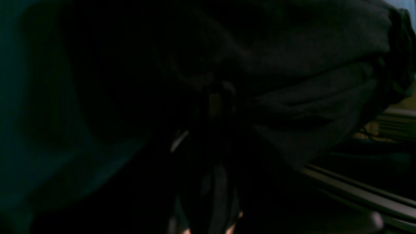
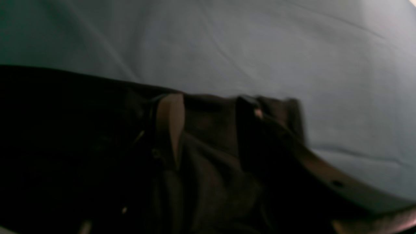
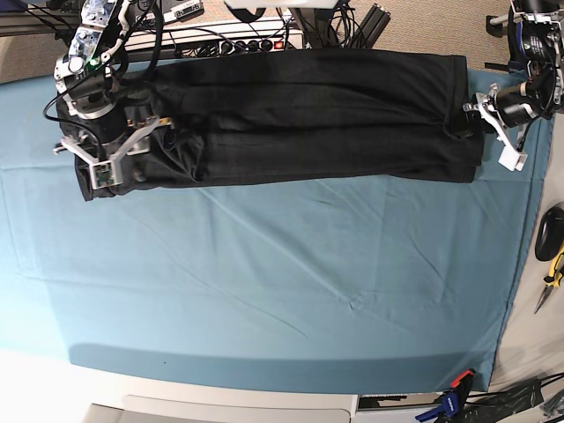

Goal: Fold the T-shirt properly
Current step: 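Open the right gripper and lift it off the sleeve end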

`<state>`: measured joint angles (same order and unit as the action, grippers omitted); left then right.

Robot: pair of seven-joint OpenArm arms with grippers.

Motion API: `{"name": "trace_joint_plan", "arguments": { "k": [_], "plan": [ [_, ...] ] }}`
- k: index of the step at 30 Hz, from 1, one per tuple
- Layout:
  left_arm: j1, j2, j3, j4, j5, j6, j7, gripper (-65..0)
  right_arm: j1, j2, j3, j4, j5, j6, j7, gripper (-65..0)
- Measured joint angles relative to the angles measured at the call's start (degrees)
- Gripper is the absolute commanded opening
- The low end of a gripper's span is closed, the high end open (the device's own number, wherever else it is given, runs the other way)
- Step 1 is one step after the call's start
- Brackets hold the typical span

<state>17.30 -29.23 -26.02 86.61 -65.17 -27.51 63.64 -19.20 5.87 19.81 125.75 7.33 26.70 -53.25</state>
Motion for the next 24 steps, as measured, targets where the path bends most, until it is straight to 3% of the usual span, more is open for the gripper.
{"name": "trace_joint_plan", "arguments": {
  "k": [11,16,20,24],
  "plan": [
    [0.0,0.0,0.0,0.0,0.0,0.0,0.0,-65.0,1.0,0.2,7.0,0.0,-1.3,-2.4,1.2,-38.4],
    [0.0,0.0,0.0,0.0,-0.2,0.0,0.0,-65.0,3.0,0.2,10.5,0.0,-1.3,-5.0,1.3,-38.4],
    [0.1,0.0,0.0,1.6,-1.5,-3.6,0.4,-65.0,3.3,0.2,10.5,0.0,-1.1,-5.1,1.3,-38.4],
    [0.0,0.0,0.0,7.1,-2.0,-4.9,1.5,-65.0,3.3,0.2,10.5,0.0,-1.1,-5.1,1.7,-38.4]
  ]
}}
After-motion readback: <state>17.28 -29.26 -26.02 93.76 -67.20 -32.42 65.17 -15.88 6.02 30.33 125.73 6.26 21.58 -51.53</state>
